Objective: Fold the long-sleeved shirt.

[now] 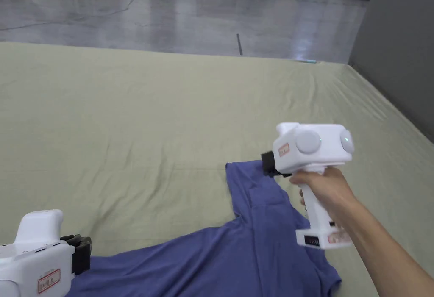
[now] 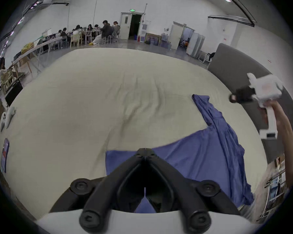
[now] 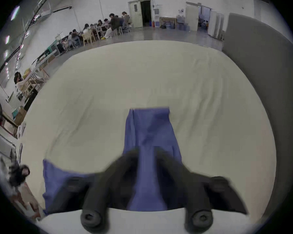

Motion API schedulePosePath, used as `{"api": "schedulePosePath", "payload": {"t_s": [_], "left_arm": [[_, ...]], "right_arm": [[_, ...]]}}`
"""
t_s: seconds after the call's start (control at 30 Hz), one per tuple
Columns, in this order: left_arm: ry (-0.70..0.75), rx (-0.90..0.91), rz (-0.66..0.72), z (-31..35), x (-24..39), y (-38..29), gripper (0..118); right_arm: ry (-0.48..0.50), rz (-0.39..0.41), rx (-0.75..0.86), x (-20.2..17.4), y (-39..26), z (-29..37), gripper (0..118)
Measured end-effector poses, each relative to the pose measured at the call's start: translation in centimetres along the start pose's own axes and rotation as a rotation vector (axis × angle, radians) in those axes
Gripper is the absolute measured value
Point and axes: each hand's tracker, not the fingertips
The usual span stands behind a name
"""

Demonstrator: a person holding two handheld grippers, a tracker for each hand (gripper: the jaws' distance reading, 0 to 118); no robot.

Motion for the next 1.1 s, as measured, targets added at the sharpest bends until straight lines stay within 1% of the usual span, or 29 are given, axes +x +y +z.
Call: {"api": "schedulePosePath", "payload": {"t_s": [0.03,0.07,0.1,0.13,0.2,0.27,0.37,0.4,0.43,0.47,0.5,0.53,0.57,0.6,0.63,0.67,0.7,0.77,0.83,0.87,0.9,1.0,1.1], "left_arm": [[-0.002,-0.011,0.007,-0.6,-0.2,0.2,0],[-0.001,-0.02,0.011,-1.3,-0.3,0.4,0],[0.001,-0.024,0.014,-2.0,-0.4,0.4,0],[0.0,-0.03,0.019,-2.6,-0.4,0.5,0],[0.003,-0.055,0.03,-4.1,-0.9,0.7,0],[0.022,-0.075,0.023,-5.2,-1.0,0.8,0],[0.024,-0.073,0.037,-5.6,-1.6,0.9,0],[0.021,-0.074,0.048,-5.6,-1.7,0.8,0],[0.019,-0.075,0.051,-5.5,-1.8,0.7,0],[0.022,-0.076,0.053,-5.4,-1.9,0.5,0],[0.028,-0.077,0.051,-5.1,-1.8,0.3,0],[0.031,-0.079,0.047,-4.9,-1.8,0.2,0],[0.032,-0.082,0.045,-4.6,-1.9,0.0,0],[0.031,-0.083,0.047,-4.4,-2.1,-0.1,0],[0.032,-0.085,0.049,-4.2,-2.1,-0.1,0],[0.036,-0.084,0.051,-3.9,-2.0,-0.2,0],[0.039,-0.079,0.053,-3.4,-2.0,-0.2,0],[0.03,-0.066,0.056,-2.4,-1.9,-0.3,0],[0.018,-0.052,0.046,-1.2,-1.6,-0.5,0],[0.018,-0.046,0.041,-0.6,-1.4,-0.6,0],[0.017,-0.039,0.034,0.0,-1.3,-0.8,0],[0.001,-0.018,0.034,1.8,-1.1,-1.5,0],[-0.008,-0.007,0.041,3.5,-0.5,-2.1,0]], "right_arm": [[0.003,0.002,-0.021,0.0,1.1,-2.0,60],[-0.002,0.006,-0.08,0.0,2.3,-4.4,95],[-0.038,0.0,-0.109,-0.1,3.2,-6.4,110],[-0.06,0.001,-0.13,-0.1,3.9,-7.9,108],[-0.075,0.008,-0.194,-0.1,5.0,-10.9,108],[-0.071,0.0,-0.188,0.1,5.5,-13.0,108],[-0.103,-0.035,-0.226,0.6,6.1,-15.5,107],[-0.11,-0.041,-0.249,0.7,6.2,-16.3,105],[-0.12,-0.043,-0.262,0.7,6.3,-16.9,99],[-0.131,-0.04,-0.276,0.7,6.3,-17.3,83],[-0.124,-0.049,-0.273,0.7,6.1,-17.4,74],[-0.108,-0.075,-0.274,0.5,6.1,-17.1,65],[-0.131,-0.068,-0.266,0.1,6.2,-16.5,41],[-0.129,-0.063,-0.257,-0.2,6.3,-15.6,7],[-0.133,-0.047,-0.238,-0.5,6.3,-14.8,7],[-0.168,-0.011,-0.197,-0.9,6.1,-13.5,7],[-0.161,0.002,-0.17,-1.1,5.8,-11.8,7],[-0.102,0.025,-0.135,-1.5,4.8,-8.1,7],[-0.088,0.042,-0.07,-2.0,2.9,-3.8,7],[-0.077,0.069,-0.047,-2.3,1.5,-1.1,7],[-0.063,0.08,-0.004,-2.6,-0.2,1.6,7],[0.0,0.106,0.057,-3.0,-5.2,7.5,7],[-0.007,0.102,0.059,-3.4,-9.8,10.7,7]]}}
